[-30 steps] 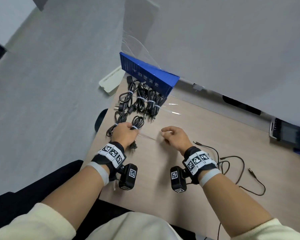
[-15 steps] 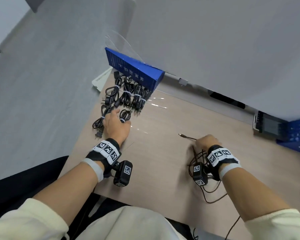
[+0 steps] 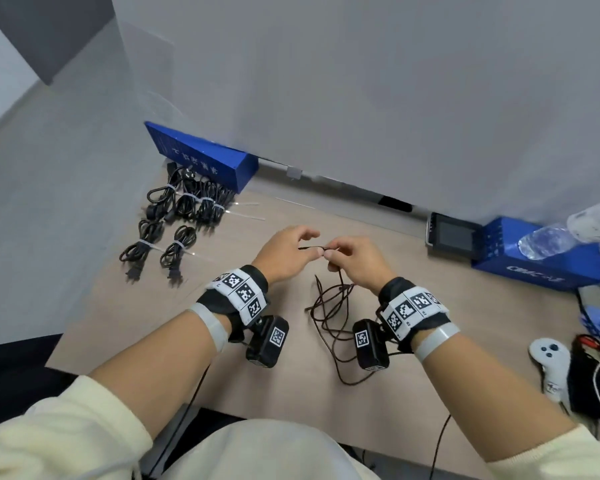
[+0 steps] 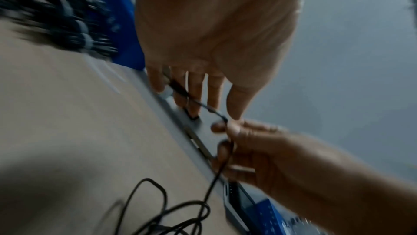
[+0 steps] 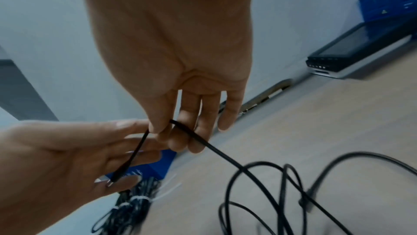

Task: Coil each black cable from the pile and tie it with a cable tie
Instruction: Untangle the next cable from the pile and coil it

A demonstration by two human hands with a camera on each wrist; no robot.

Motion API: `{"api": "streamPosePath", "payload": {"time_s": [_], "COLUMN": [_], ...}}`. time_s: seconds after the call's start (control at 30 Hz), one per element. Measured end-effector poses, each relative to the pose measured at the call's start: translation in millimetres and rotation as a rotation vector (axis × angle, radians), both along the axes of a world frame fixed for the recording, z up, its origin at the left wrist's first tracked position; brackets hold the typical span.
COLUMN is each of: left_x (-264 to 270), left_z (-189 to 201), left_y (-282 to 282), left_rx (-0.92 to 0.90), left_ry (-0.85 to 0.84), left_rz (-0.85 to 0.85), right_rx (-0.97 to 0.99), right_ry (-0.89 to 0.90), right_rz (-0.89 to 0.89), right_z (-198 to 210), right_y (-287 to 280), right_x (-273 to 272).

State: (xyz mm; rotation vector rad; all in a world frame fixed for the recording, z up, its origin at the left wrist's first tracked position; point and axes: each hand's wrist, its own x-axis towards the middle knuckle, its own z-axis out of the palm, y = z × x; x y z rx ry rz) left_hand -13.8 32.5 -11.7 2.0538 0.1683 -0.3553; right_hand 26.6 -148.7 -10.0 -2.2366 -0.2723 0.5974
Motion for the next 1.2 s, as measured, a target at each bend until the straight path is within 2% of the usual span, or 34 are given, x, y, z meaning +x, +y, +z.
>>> {"api": "streamPosePath", "payload": {"time_s": [0.1, 0.17, 0.2, 0.23, 0.3, 0.37, 0.43, 0.63, 0.83, 1.1, 1.2], "left_x": [3, 3, 3, 2, 2, 4, 5, -1, 9, 11, 16], "left_z": [18, 29, 34, 41, 57, 74, 85, 101, 123, 125, 130], "left_y": [-29, -36, -38, -40, -43, -41, -38, -34, -2, 25, 33], "left_rx": [0.114, 0.236, 0.226, 0.128, -0.180, -0.371, -0.422, -0.568, -0.690, -0.861, -0.861], "left_ry": [-0.046, -0.093, -0.112, -0.130, -0.174, -0.225, -0.262, -0.361, -0.388, -0.419, -0.420], "left_rz": [-0.123, -0.106, -0.064, -0.004, 0.148, 0.295, 0.355, 0.326, 0.458, 0.620, 0.642], "right_rx": [0.018, 0.059, 0.093, 0.118, 0.106, 0.091, 0.094, -0.020, -0.115, -0.441, -0.556], "right_ry": [-0.067, -0.080, -0.073, -0.068, -0.052, -0.012, 0.011, -0.081, -0.128, 0.052, 0.071], "right_rz": [-0.005, -0.013, -0.013, -0.011, 0.006, 0.001, -0.030, -0.064, -0.043, -0.024, -0.044], "right_z": [21, 29, 30, 31, 25, 17, 8, 5, 4, -6, -9], "right_y": [-16, -28, -34, -40, -52, -63, -71, -64, -60, -71, -76], "right_x": [1, 2, 2, 2, 1, -1, -3, 2, -4, -19, -31]}}
